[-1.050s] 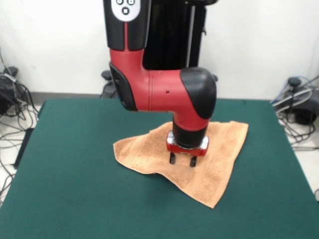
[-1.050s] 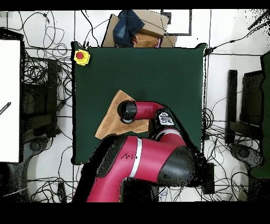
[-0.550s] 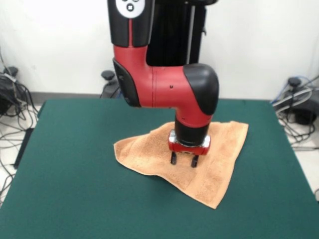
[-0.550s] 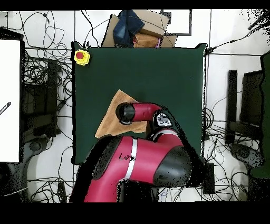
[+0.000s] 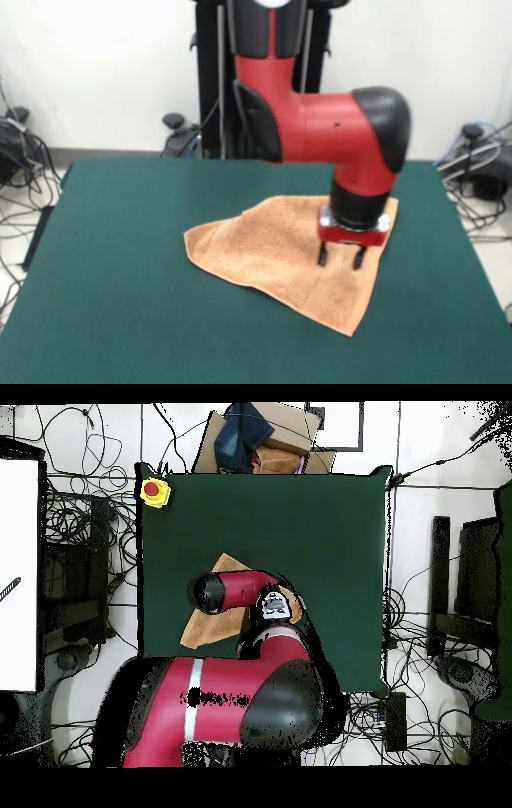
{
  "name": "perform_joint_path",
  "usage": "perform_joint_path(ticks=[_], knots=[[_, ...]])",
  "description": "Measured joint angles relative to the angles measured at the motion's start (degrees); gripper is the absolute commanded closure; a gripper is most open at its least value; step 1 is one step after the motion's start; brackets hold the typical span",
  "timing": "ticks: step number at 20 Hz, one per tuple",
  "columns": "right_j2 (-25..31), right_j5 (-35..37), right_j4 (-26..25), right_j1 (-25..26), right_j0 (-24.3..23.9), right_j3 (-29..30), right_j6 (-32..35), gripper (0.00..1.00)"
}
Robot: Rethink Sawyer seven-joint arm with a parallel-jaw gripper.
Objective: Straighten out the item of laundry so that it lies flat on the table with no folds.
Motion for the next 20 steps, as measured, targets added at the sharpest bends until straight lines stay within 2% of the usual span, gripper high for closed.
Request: perform_joint_path(ticks=[8,20], knots=[[-1.18,0.0,4.06,-2.25,2.77,-0.83,0.0,0.0],[-5.62,-5.56,4.32,6.6,2.79,-6.62,0.0,0.0]])
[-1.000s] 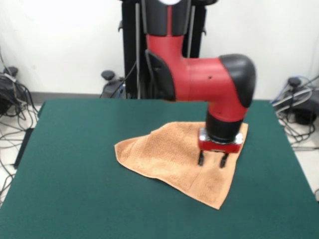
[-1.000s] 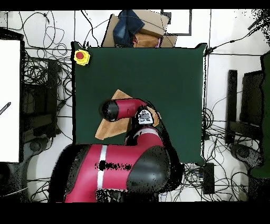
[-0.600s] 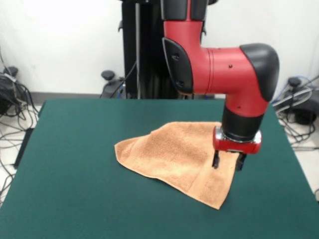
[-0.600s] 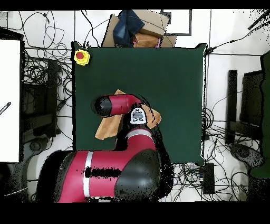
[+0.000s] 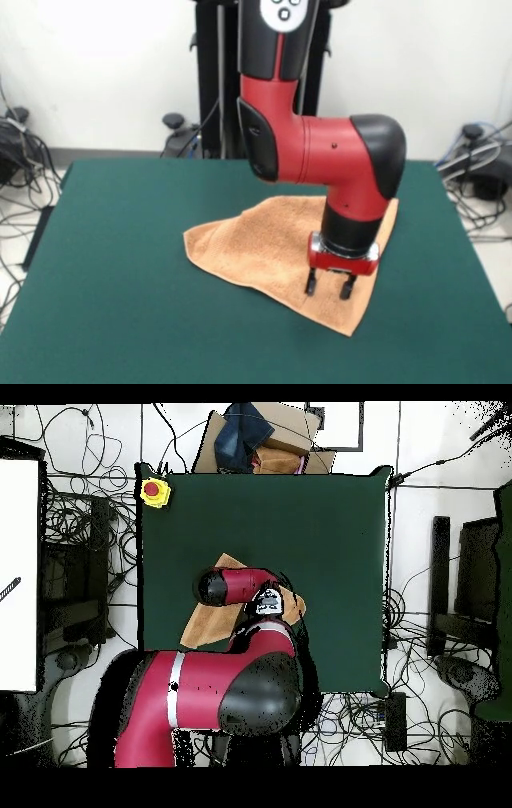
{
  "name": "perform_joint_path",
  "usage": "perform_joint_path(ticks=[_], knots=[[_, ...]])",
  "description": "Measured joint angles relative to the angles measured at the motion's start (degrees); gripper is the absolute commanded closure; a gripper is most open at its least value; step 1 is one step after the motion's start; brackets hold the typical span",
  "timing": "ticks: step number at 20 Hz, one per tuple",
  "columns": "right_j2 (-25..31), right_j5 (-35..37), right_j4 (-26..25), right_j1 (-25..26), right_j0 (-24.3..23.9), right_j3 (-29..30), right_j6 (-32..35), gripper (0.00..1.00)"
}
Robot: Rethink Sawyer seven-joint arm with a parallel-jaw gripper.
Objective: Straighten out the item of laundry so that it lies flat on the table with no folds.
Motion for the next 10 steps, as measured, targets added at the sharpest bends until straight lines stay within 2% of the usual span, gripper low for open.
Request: perform_joint_path(ticks=[10], knots=[[-3.12,-0.35,2.76,0.68,2.94,-0.74,0.0,0.0]])
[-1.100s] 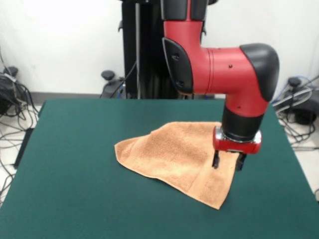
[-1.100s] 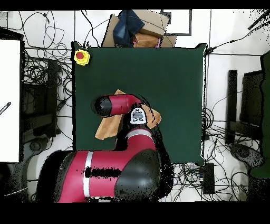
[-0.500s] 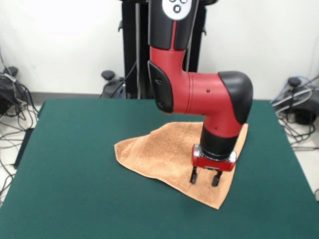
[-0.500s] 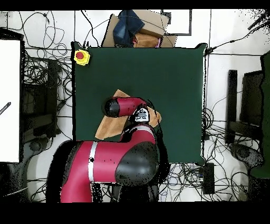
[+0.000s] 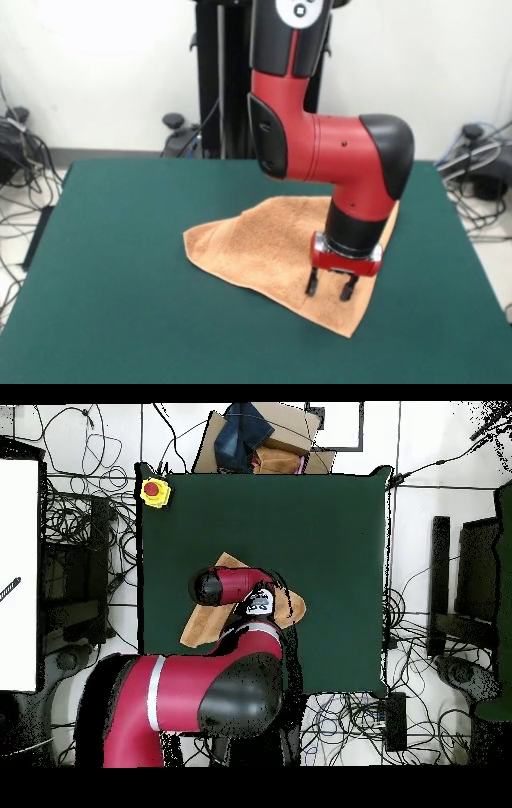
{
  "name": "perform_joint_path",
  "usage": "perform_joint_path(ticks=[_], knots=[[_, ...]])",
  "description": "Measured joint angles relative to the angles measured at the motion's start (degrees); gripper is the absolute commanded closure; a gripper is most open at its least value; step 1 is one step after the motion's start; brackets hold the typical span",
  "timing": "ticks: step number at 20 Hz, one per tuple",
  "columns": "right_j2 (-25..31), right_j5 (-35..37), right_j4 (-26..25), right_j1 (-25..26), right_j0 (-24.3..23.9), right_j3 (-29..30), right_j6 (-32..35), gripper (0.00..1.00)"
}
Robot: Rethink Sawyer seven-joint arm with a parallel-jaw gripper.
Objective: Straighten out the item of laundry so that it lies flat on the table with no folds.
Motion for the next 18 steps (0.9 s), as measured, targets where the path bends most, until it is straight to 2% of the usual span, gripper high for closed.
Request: perform_joint_path(ticks=[18], knots=[[-0.49,0.17,1.75,0.37,0.17,-0.43,0.0,0.0]])
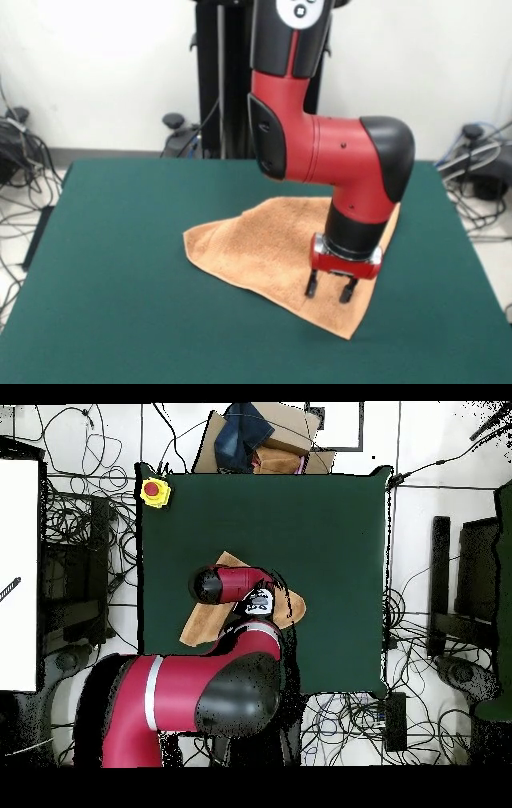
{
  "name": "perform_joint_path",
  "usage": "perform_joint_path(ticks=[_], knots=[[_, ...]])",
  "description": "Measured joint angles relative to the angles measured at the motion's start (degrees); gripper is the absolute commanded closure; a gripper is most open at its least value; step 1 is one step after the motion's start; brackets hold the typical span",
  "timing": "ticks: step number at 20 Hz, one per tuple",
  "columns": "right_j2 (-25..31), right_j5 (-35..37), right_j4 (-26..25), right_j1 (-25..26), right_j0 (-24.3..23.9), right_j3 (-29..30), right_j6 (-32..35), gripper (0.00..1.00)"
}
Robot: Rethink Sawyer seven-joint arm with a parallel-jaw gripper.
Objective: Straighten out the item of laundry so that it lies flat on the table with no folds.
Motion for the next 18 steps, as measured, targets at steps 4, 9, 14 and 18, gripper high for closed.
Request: perform_joint_path(ticks=[4,9,14,18], knots=[[-0.03,0.39,0.65,-0.02,-0.01,0.07,0.0,0.0],[-0.31,1.38,2.46,0.09,0.07,-0.04,0.0,0.0],[-0.52,2.21,4.49,0.25,0.26,-0.37,0.0,0.0],[-0.51,2.86,5.63,0.22,0.26,-0.44,0.0,0.0]])
